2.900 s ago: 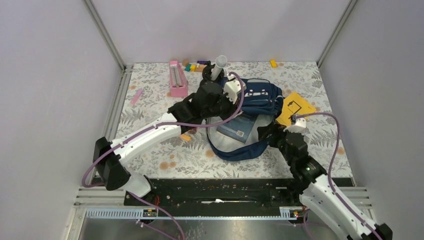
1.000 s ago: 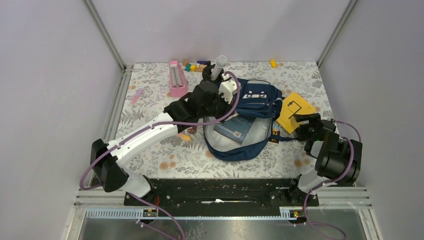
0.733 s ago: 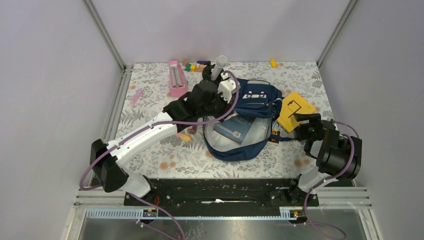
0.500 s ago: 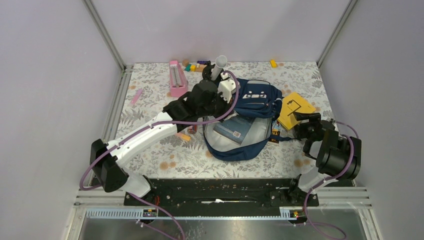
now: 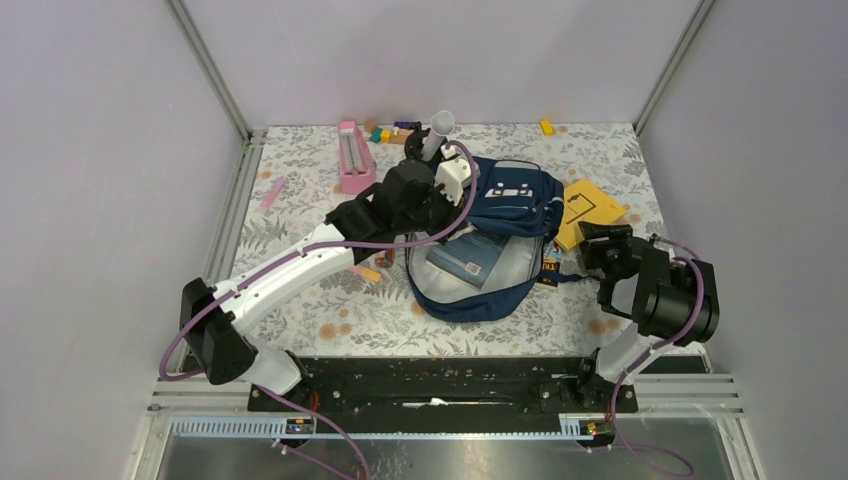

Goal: Pack the student bag
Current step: Pick up the book from the center of the board.

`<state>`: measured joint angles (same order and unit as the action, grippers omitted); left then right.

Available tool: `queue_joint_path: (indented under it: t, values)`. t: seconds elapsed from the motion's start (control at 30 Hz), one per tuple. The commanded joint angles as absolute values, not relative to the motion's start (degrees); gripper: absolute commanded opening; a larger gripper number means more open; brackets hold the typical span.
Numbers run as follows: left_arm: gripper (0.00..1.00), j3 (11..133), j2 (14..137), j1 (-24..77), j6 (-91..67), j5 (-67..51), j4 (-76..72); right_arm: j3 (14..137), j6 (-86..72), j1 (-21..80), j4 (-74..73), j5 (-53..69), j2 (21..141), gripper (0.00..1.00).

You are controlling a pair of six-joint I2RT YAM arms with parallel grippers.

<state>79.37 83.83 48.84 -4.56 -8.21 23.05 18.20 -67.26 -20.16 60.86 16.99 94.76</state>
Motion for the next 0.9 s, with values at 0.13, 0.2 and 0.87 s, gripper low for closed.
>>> queue_joint_path:
  t: [0.13, 0.2, 0.87]
  values:
    - [0.0, 82.9, 81.61, 48.05, -5.18, -8.82, 18.81, 22.22, -67.21, -16.8, 66.49, 12.55, 97.28, 0.6]
    - [0.0, 82.85, 81.53, 48.05, -5.27, -9.08, 18.68, 22.85, -66.94, -16.7, 66.84, 12.32, 97.85, 0.55]
    - [0.0, 82.86, 82.19, 48.03, -5.62, -9.66, 18.63, 21.54, -65.08, -16.08, 72.62, 11.43, 92.17, 0.02]
